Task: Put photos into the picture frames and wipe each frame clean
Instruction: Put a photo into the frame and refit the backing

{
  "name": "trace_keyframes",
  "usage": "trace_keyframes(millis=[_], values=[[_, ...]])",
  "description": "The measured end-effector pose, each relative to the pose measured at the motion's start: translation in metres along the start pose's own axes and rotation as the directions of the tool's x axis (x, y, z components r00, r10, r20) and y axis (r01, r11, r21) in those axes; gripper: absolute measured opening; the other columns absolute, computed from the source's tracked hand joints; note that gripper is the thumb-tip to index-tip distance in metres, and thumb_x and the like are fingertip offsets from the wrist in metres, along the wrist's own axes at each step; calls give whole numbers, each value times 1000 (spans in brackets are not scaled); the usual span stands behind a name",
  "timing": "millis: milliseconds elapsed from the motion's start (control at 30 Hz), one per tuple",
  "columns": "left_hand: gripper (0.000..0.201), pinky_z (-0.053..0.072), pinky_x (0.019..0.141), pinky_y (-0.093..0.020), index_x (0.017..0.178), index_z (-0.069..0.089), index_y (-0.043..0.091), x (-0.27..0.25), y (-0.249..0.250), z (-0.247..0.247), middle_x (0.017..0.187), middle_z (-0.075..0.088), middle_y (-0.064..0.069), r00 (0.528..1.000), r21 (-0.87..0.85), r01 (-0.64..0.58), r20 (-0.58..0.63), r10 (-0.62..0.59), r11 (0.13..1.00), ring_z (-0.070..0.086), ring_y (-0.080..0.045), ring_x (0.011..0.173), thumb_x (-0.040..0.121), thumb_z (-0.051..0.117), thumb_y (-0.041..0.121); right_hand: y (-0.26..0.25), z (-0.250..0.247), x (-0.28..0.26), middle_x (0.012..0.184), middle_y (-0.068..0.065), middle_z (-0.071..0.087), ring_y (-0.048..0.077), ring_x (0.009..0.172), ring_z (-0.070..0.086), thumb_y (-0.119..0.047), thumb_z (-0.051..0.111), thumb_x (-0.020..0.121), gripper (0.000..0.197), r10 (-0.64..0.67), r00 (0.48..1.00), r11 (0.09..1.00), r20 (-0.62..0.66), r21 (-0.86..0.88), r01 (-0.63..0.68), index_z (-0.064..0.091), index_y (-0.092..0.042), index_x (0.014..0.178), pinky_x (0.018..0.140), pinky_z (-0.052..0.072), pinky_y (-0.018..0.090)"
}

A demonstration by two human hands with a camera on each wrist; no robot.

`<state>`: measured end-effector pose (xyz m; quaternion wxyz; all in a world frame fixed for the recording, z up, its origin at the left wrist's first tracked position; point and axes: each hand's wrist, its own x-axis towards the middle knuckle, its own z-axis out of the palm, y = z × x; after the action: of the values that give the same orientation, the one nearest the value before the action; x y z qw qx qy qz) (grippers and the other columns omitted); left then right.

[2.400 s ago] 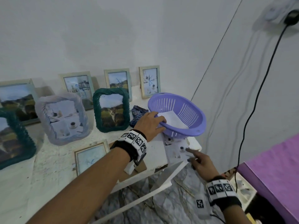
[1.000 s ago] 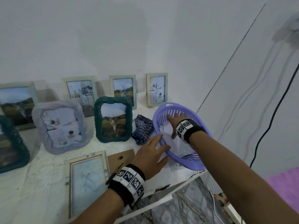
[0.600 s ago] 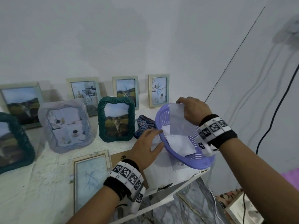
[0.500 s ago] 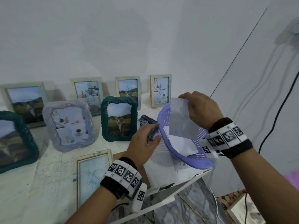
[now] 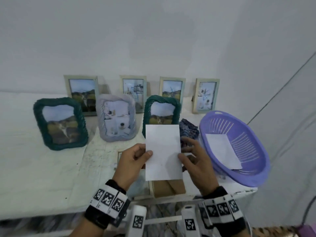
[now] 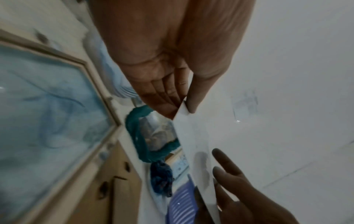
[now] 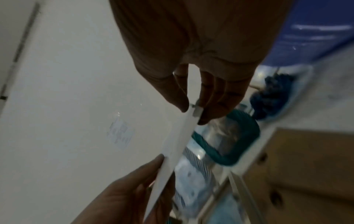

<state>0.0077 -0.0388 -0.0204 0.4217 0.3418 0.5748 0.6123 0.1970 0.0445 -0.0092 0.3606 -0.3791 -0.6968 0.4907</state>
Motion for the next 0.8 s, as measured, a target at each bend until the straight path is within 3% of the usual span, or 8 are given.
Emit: trace_keyframes(millis=[100, 167, 233, 333, 433, 500, 600, 800], values=[[13, 59, 74, -33, 100, 69, 11, -11, -19, -23, 87, 75, -5, 998, 86, 38, -52, -34, 996, 70, -21, 84, 90, 62, 6, 22, 30, -15, 78, 8, 57, 17, 59, 51, -5, 59, 91, 26, 20, 1000, 1000, 22, 18, -21, 64, -25, 107, 54, 42, 26], [11, 57, 79, -30, 100, 70, 16, -19, -31, -42, 89, 74, 0, 996, 230, 41, -93, -20, 972, 69, -15, 86, 90, 66, 14, 30, 45, -20, 76, 2, 56, 6, 60, 48, -2, 59, 91, 25, 54, 997, 999, 52, 1, -54, 65, -22, 103, 55, 39, 20], [12, 52, 78, -19, 99, 68, 24, -27, -44, -61, 95, 70, 8, 983, 447, 22, -170, 61, 894, 64, -5, 86, 89, 67, 19, 36, 56, -23, 79, -1, 58, 2, 64, 51, -5, 58, 92, 23, 111, 991, 993, 81, -40, -108, 65, -25, 102, 59, 41, 15], [21, 49, 81, -26, 108, 64, 27, -35, -56, -85, 105, 61, 6, 953, 637, 11, -241, 186, 771, 59, -9, 92, 89, 67, 19, 45, 70, -24, 80, -2, 60, 1, 71, 54, -8, 58, 92, 25, 147, 984, 981, 103, -144, -132, 63, -32, 98, 65, 44, 15], [29, 43, 83, -25, 114, 57, 32, -40, -66, -98, 109, 58, 4, 959, 644, 19, -228, 168, 765, 56, -12, 95, 89, 65, 20, 50, 80, -23, 77, -8, 62, 5, 73, 58, -15, 59, 92, 25, 142, 982, 951, 124, -291, -101, 63, -38, 100, 69, 50, 22], [32, 44, 85, -27, 119, 57, 31, -42, -73, -103, 108, 60, 8, 968, 644, -4, -190, 164, 765, 56, -10, 96, 87, 61, 35, 48, 83, -23, 82, -13, 63, 0, 74, 58, -19, 58, 93, 22, 142, 979, 917, 148, -393, -73, 66, -29, 110, 67, 43, 7], [49, 45, 88, -27, 123, 60, 28, -43, -82, -106, 106, 63, 15, 975, 661, -33, -143, 169, 750, 56, -4, 97, 82, 48, 53, 38, 88, -23, 92, -12, 61, -9, 73, 50, -22, 55, 94, 25, 89, 980, 869, 177, -496, 10, 64, -25, 118, 65, 36, 0], [45, 46, 85, -32, 123, 60, 32, -42, -89, -109, 103, 61, 23, 970, 683, -65, -128, 207, 728, 54, -1, 95, 83, 48, 50, 36, 100, -24, 106, -4, 61, 1, 79, 48, -21, 50, 97, 31, 4, 959, 770, 282, -613, 177, 62, -20, 125, 63, 30, 3]])
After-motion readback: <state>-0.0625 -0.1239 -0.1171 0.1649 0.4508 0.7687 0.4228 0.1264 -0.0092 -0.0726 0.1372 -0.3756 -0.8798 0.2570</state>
